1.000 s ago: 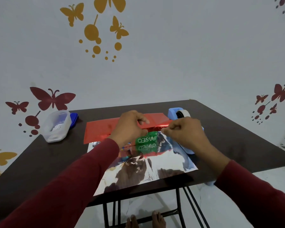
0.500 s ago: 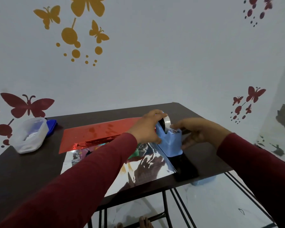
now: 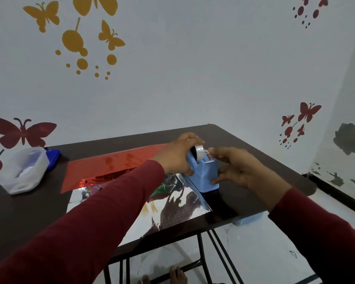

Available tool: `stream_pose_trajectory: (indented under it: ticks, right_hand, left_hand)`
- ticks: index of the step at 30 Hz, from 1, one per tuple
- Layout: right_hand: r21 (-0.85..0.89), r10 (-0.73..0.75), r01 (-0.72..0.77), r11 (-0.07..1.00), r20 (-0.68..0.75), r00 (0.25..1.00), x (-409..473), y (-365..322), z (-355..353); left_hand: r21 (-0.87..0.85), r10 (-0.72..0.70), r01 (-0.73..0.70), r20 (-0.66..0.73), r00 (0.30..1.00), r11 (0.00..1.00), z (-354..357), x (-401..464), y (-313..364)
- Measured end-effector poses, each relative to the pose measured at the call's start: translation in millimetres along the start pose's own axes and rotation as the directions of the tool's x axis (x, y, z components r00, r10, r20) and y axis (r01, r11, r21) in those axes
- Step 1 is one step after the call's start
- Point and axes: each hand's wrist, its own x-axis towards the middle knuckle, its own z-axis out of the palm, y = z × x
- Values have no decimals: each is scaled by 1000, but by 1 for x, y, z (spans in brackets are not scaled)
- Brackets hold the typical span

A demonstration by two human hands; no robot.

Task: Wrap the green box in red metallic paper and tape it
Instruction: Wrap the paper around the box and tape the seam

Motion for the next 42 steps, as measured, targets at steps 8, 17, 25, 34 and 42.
stream_pose_trajectory:
  ticks: [8,17,25,34,42]
  right_hand:
    - [2,-52,52,999,-28,998,-11,28,-2]
    - [-253,-185,179,951,-3,983,-4,28,-9]
    - [-692,-319,230,684,0,948,-7,30,-15]
    - [-378,-503,450,809,-48,863,-44,31,-8]
    - [-272,-504,506,819,81,860,-50,39,46]
  left_hand:
    - [34,7,-9,40,999,999,-2,-7,8]
    - [96,-24,16,87,996,995,-4,-13,15]
    - [133,-58,43,110,992,990,-10,-22,19]
    - [82,-32,47,-169,985,996,-47,-57,18]
    - [121,-282,330,-303,910,936,-78,-121,-41]
